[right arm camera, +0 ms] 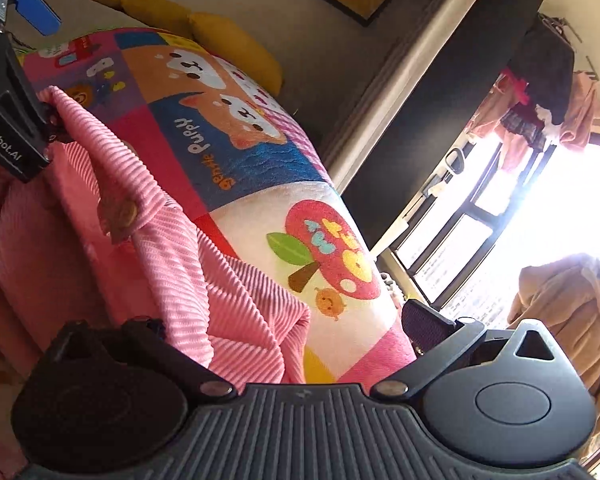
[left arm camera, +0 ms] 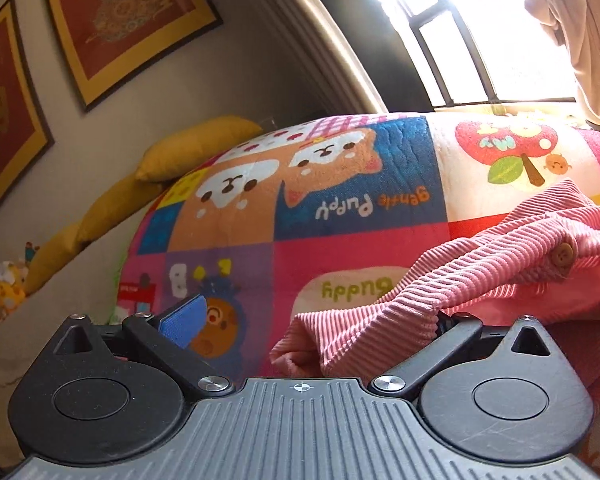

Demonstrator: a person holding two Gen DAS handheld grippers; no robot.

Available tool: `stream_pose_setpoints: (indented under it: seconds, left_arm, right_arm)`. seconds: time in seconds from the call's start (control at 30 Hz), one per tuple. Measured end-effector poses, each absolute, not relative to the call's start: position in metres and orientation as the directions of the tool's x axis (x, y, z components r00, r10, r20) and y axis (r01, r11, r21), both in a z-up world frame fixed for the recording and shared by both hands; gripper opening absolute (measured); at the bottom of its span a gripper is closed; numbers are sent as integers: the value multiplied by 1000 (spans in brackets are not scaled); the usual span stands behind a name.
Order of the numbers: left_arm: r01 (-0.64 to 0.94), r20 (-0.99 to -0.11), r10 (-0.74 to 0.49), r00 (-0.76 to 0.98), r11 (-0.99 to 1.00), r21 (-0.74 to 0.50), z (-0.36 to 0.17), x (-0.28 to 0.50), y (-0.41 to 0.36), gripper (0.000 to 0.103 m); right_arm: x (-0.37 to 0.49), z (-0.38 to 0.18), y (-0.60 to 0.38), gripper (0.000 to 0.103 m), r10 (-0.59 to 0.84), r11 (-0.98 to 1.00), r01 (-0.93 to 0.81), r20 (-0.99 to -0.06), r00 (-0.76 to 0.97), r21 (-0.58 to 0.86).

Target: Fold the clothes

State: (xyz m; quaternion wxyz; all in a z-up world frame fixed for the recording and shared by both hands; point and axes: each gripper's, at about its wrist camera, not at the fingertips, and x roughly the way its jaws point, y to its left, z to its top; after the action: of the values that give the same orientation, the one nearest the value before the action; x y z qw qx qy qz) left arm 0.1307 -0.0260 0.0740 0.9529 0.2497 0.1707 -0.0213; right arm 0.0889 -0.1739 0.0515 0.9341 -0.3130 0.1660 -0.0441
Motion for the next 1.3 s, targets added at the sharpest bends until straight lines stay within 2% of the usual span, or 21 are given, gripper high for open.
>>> stream_pose_setpoints:
  seconds: [0.1, 0.2, 0.3, 0.43, 0.6, 0.73, 0.83, 0.9, 1.1, 1.13, 1.2, 1.27, 1.3]
  left_arm:
    - [111, -296, 42, 954, 869, 481, 96, 118, -28, 103]
    - [67, -195, 36, 980, 864, 499, 134, 88, -32, 103]
    - [6, -28, 9, 1000, 871, 491, 197, 29, -32, 103]
    - [-8, 116, -51, 992, 888, 460, 268, -59, -27, 103]
    - [-17, 262, -115, 958, 892, 452, 309, -152, -15, 103]
    - [-22, 311, -138, 940, 887, 461, 309, -187, -11, 103]
    - [-7, 287, -147, 946, 880, 474, 301, -184, -13, 103]
    - [6, 248, -142, 958, 876, 481, 292, -169, -14, 103]
    - [76, 22, -97, 995, 878, 473, 243, -54, -21, 103]
    - [97, -46, -85, 995, 870, 484, 228, -20, -28, 103]
    - [152, -203, -58, 977, 862, 483, 196, 45, -38, 103]
    - [243, -447, -51, 893, 891, 383, 160, 92, -33, 103]
    - [276, -524, -67, 849, 902, 332, 145, 105, -28, 103]
  right_arm:
    - [84, 69, -178, 103, -175, 787, -31, -271, 947, -616]
    - [55, 126, -186, 103, -179, 786, 89, -87, 980, -611]
    - [8, 198, -197, 103, -140, 828, 157, 73, 987, -539]
    - [-64, 265, -211, 103, -87, 856, 195, 238, 967, -479]
    - [-155, 317, -229, 103, 29, 893, 133, 351, 936, -429]
    - [-188, 327, -235, 103, 90, 888, 92, 367, 926, -450]
    - [-188, 323, -235, 103, 106, 877, 80, 353, 929, -474]
    - [-174, 316, -234, 103, 111, 877, 52, 307, 945, -478]
    - [-64, 264, -215, 103, 48, 869, 9, 104, 993, -494]
    - [-33, 248, -207, 103, 16, 864, 13, 53, 998, -504]
    - [37, 211, -192, 103, -46, 845, -30, -130, 990, -533]
    - [80, 180, -189, 103, -70, 858, -86, -282, 957, -506]
    - [88, 167, -191, 103, -57, 869, -120, -338, 939, -481]
